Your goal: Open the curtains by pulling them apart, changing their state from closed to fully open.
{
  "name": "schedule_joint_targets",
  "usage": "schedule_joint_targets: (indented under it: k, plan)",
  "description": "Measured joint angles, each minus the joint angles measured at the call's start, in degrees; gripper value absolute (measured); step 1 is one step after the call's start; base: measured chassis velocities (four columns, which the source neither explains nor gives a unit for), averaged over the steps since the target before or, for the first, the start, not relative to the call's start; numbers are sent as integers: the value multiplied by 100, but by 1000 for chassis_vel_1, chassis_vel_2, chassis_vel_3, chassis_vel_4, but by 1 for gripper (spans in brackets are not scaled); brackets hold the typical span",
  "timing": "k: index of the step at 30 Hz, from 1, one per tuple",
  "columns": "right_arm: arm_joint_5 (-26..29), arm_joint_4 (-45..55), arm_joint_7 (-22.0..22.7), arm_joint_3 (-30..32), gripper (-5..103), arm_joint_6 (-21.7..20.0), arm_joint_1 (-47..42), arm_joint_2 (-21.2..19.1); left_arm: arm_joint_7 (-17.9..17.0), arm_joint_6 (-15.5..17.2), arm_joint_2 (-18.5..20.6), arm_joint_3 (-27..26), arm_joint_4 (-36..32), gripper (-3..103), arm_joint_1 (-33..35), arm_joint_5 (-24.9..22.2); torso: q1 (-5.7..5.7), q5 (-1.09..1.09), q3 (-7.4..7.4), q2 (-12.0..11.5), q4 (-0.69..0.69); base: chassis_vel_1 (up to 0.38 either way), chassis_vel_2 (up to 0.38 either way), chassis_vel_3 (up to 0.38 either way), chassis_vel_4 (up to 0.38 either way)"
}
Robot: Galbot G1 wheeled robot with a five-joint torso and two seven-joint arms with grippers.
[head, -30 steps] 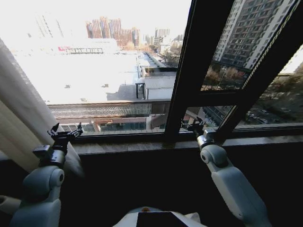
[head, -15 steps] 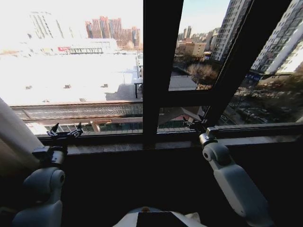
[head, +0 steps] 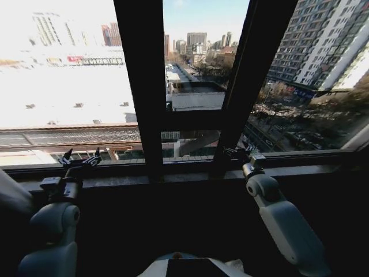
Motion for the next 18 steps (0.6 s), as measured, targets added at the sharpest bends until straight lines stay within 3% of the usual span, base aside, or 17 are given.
schedule_joint_targets:
  k: [18]
  plan:
    - [-315, 177, -30, 161, 100, 21, -180, 97, 5, -115, -35, -75, -39, 100, 122, -1, 1, 2, 0, 0, -2, -339, -352, 336, 352]
